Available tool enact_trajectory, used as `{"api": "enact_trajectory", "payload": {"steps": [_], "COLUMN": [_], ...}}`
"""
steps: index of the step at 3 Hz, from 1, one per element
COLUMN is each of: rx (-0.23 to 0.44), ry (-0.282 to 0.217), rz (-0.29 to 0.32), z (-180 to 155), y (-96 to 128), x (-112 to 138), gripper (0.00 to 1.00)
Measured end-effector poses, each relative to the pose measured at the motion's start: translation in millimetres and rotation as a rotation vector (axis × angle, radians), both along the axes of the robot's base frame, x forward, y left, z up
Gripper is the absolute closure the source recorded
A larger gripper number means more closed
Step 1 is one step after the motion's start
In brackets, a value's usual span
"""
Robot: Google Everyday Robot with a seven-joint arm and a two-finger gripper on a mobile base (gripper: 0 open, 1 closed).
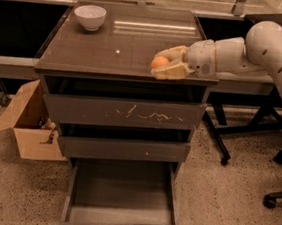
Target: Place orange into bottom drawer
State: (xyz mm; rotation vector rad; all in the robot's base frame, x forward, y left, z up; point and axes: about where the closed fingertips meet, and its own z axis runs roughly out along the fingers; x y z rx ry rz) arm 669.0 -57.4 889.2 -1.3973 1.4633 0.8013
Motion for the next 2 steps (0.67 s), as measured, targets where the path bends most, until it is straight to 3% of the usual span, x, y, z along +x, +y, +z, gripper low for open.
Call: {"api": "enact_trajectory", "payload": {"steps": [1, 2], "rx": [-0.037, -0.042], "ry": [0.019, 0.070], "rz": [0.047, 0.087], "z": [-22.8, -68.3], "y": [23.8, 44.3], "x": [-40.2, -69.3], "gripper": [1.00, 1.00]}}
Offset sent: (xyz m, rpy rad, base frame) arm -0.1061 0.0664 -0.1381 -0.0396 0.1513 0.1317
